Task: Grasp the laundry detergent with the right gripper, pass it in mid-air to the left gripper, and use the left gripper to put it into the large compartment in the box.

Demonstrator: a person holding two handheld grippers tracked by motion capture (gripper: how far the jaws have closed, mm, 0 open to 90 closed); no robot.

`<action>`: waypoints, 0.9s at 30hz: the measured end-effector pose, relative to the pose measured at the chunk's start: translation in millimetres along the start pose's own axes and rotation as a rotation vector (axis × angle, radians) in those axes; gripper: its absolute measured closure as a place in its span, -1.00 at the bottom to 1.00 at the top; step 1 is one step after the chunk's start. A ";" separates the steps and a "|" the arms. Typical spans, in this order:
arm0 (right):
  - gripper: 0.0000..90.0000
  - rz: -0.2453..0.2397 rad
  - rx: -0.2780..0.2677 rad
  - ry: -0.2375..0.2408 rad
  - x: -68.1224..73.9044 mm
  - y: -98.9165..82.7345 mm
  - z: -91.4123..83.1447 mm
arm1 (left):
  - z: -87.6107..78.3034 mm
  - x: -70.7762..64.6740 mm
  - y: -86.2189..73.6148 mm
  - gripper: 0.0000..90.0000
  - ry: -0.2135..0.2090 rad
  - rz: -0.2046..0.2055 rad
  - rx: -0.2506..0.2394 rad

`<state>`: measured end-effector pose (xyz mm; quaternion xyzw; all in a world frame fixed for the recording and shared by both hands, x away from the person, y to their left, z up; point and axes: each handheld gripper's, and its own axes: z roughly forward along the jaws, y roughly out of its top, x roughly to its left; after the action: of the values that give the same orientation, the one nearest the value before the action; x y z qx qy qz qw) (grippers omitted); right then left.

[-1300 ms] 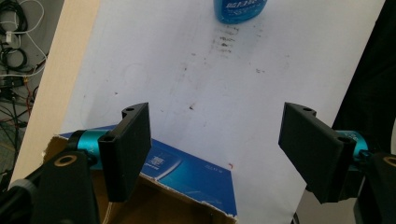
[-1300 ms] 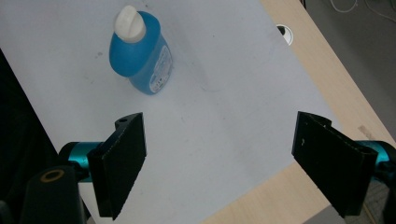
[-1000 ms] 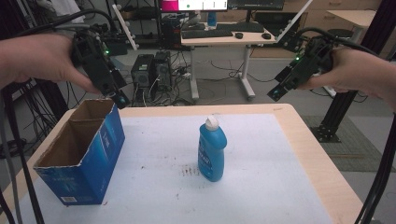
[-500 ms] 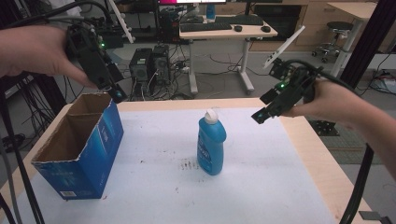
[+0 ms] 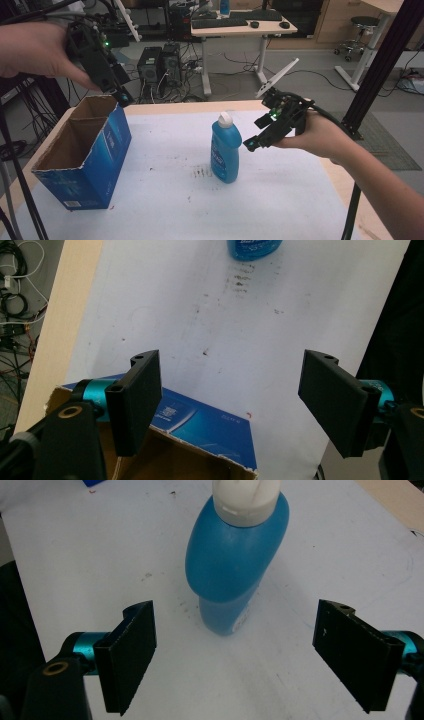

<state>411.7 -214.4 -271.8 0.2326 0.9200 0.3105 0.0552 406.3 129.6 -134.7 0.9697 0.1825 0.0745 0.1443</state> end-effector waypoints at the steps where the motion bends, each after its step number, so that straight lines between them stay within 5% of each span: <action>1: -0.62 0.006 -0.004 -0.005 1.3 0.5 3.0 | -0.1 0.0 -0.1 -0.43 0.000 -0.001 0.000; 14: -0.76 0.065 -0.053 -0.108 15.1 4.9 45.9 | -0.1 0.5 -1.4 -0.43 0.000 0.002 0.002; 27: -0.75 0.123 -0.053 -0.130 18.8 1.7 71.2 | -0.6 0.5 -4.5 -0.43 0.003 -0.007 -0.004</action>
<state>413.3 -165.7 -327.0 0.3066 0.8901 0.3216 0.1017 405.1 134.0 -135.5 0.9686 0.1859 0.0757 0.1464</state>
